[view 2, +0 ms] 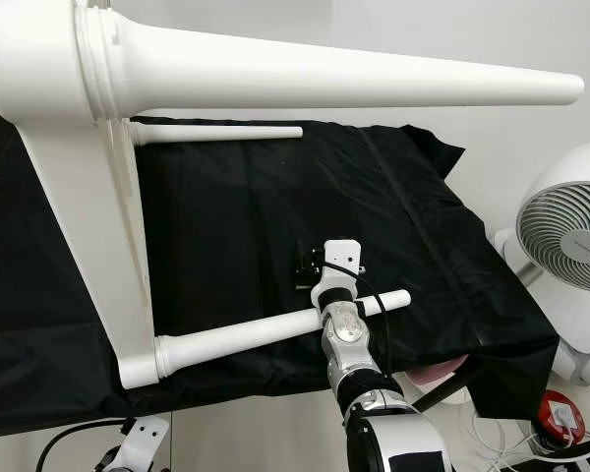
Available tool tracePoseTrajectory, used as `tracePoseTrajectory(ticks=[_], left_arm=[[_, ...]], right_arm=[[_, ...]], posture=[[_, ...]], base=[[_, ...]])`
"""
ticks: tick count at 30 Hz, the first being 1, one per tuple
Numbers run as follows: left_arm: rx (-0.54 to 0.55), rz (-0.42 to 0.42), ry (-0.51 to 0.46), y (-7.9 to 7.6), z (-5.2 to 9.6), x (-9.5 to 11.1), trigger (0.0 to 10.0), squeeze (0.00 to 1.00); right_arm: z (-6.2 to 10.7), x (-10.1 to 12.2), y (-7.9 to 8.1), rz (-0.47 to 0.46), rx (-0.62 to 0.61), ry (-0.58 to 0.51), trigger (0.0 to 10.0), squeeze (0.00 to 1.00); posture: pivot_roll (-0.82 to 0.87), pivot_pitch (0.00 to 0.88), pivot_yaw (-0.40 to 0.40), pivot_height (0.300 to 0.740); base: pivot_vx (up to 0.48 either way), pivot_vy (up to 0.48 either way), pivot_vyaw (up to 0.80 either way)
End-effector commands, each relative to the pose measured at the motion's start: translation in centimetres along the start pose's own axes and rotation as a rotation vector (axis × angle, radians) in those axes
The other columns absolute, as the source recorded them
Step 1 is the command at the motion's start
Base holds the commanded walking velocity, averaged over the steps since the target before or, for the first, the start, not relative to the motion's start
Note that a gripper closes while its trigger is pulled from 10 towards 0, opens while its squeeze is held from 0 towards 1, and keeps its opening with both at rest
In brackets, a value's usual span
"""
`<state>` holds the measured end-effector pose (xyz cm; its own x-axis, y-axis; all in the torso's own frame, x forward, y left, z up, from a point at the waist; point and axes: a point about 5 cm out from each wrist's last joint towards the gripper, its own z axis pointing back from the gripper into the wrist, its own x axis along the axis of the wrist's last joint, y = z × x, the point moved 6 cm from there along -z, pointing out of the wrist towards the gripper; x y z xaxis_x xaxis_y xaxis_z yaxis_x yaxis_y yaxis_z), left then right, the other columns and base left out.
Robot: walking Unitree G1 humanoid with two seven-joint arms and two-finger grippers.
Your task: Building children table
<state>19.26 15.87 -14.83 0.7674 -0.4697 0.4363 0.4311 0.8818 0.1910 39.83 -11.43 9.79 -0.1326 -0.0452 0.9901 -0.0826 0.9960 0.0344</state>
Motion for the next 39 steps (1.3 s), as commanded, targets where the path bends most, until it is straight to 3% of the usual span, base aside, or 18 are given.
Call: tracePoseTrajectory(ticks=[1,39], left_arm=[[0.006,0.011,0.061,-0.63,0.20,-2.01,10.0,0.00],[0.002,0.013,0.058,-0.76,0.21,-2.05,10.0,0.00]], right_arm=[[0.45,-0.81,-0.32,0.003,-0.010,0.027,10.0,0.00],[0.68,-0.98,-0.41,0.003,-0.013,0.029,10.0,0.00]], posture=[[0.06,0.000,-0.118,0.740],[0.06,0.000,-0.119,0.740]], base=[[0.000,0.000,0.00],[0.000,0.000,0.00]])
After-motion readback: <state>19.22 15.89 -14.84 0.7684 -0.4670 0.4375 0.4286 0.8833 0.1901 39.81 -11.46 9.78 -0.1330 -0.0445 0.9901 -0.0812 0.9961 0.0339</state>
